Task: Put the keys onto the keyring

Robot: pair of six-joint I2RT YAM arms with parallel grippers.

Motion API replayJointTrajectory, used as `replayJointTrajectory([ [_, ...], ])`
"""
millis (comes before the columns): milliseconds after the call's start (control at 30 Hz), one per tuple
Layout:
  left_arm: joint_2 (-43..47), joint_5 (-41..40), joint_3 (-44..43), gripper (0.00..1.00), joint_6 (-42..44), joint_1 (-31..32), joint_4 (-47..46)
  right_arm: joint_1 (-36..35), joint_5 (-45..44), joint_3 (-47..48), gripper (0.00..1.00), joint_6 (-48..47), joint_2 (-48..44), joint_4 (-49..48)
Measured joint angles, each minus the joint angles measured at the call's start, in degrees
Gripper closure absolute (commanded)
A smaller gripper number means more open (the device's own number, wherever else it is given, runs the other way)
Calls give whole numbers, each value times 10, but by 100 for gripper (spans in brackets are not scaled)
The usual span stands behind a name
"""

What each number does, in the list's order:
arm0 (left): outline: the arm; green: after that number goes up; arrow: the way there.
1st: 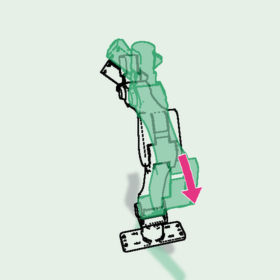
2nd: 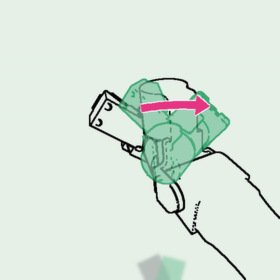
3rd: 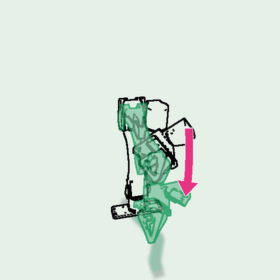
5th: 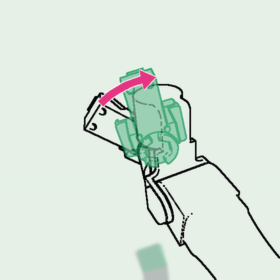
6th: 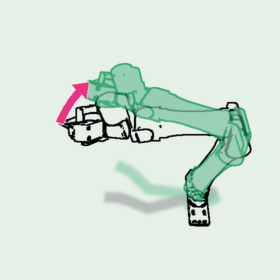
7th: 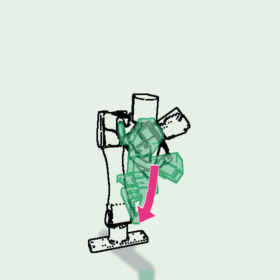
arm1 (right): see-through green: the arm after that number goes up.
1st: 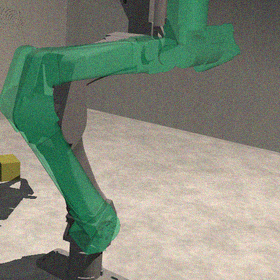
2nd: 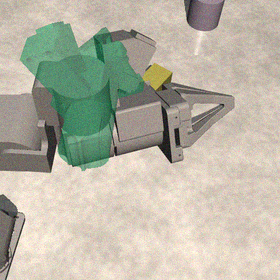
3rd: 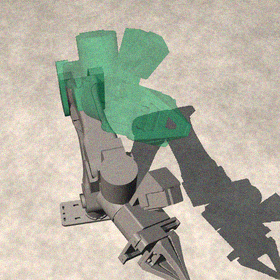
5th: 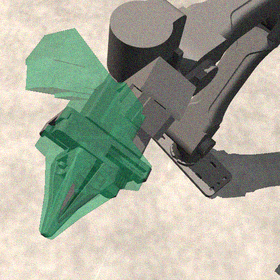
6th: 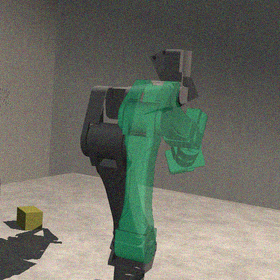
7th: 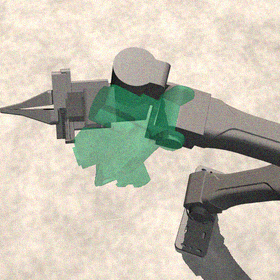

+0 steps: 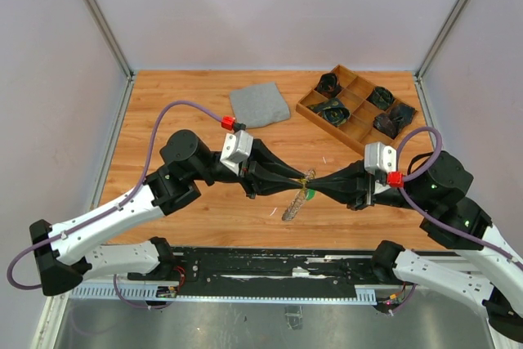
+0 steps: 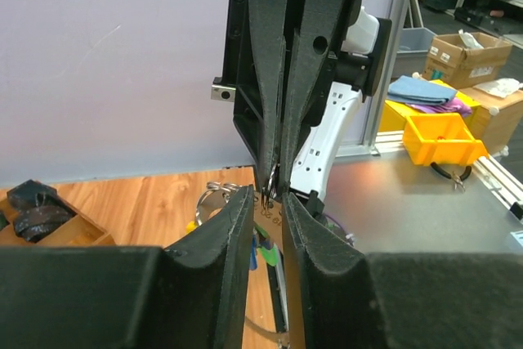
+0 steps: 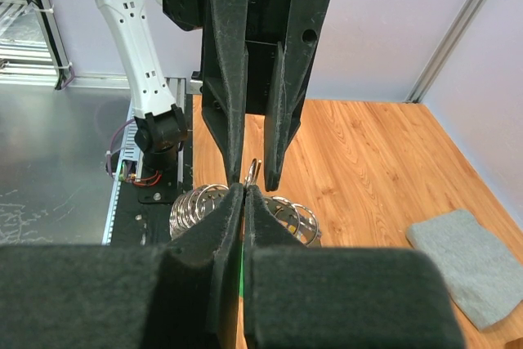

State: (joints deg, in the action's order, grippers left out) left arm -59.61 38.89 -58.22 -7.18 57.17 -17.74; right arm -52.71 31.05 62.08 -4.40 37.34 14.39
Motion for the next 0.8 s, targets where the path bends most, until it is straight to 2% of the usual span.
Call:
replayJointTrajectory([
  [233,-6,-2,-7,86,7,4,3,0,0,0,99,0,0,0],
  [367,-7,-3,-8,99,9,4,4,0,-1,0,99,0,0,2],
  [433,-8,-4,-10,99,11,4,7,0,-3,0,97,0,0,2],
  [467,-8,-5,-11,99,12,4,8,0,-5,0,95,0,0,2],
  [567,-8,-17,-11,99,14,5,12,0,-12,0,78,-1,0,3],
  [700,-8,-57,-12,99,21,5,35,0,-34,1,60,-2,2,11],
  [800,-8,-92,-11,100,26,6,58,0,-63,5,55,0,5,25],
])
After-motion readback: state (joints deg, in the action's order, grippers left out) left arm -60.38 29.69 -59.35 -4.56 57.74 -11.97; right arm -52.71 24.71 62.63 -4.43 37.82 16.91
